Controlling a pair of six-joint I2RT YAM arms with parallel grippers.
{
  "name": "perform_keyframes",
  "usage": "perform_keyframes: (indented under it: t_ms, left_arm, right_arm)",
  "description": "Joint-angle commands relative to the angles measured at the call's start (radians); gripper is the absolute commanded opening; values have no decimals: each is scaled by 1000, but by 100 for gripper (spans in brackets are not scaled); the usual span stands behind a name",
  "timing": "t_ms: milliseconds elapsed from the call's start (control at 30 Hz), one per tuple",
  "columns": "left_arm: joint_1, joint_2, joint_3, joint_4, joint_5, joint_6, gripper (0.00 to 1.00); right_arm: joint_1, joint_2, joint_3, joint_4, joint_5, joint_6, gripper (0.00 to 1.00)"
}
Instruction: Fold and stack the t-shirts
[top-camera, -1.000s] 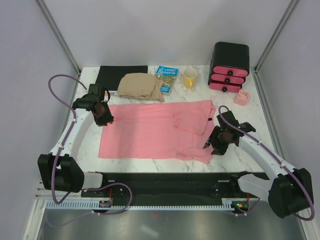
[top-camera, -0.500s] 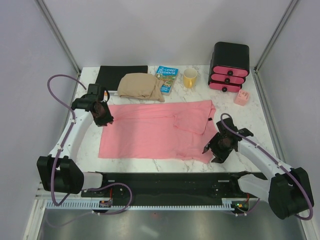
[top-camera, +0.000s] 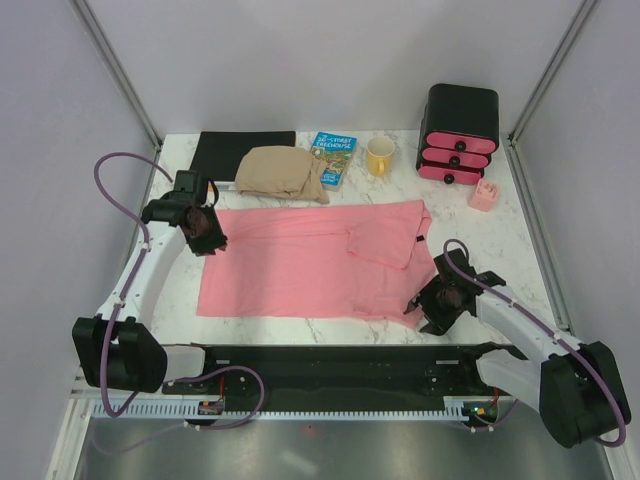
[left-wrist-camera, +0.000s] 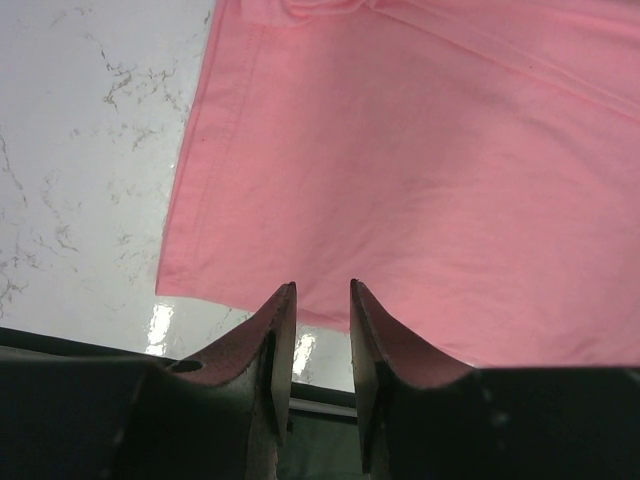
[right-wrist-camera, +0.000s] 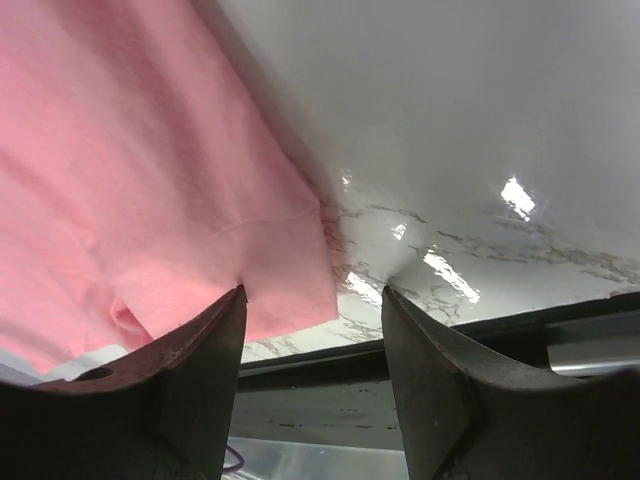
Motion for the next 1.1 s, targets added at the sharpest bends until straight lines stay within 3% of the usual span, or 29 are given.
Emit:
perform_keyframes:
  t_ms: [0, 100, 200, 333, 400, 500, 767, 1067]
  left_arm:
    - [-3, -24, -12, 4, 14, 7, 35]
    - [-3, -30, -20, 4, 10, 9, 35]
    - [-3, -34, -26, 3, 10, 12, 35]
    - [-4, -37, -30, 3, 8, 15, 35]
    - [-4, -38, -35, 4, 8, 15, 35]
    - [-4, -40, -46, 6, 10, 16, 34]
    - [-4, -40, -87, 30, 28, 12, 34]
    - [-4, -40, -101, 41, 25, 27, 34]
  right_arm:
    - [1, -27, -5, 59, 35, 23, 64]
    - [1, -19, -17, 74, 36, 27, 63]
    - [2, -1, -26, 103, 38, 27, 54]
    - [-1, 28, -27, 145, 35, 26, 36]
    - [4, 31, -11, 148, 39, 15, 14]
    - [5, 13, 33, 123, 46, -5, 6]
    - [5, -19, 196, 59, 46, 1, 2]
    - [5, 143, 303, 206, 33, 30, 3]
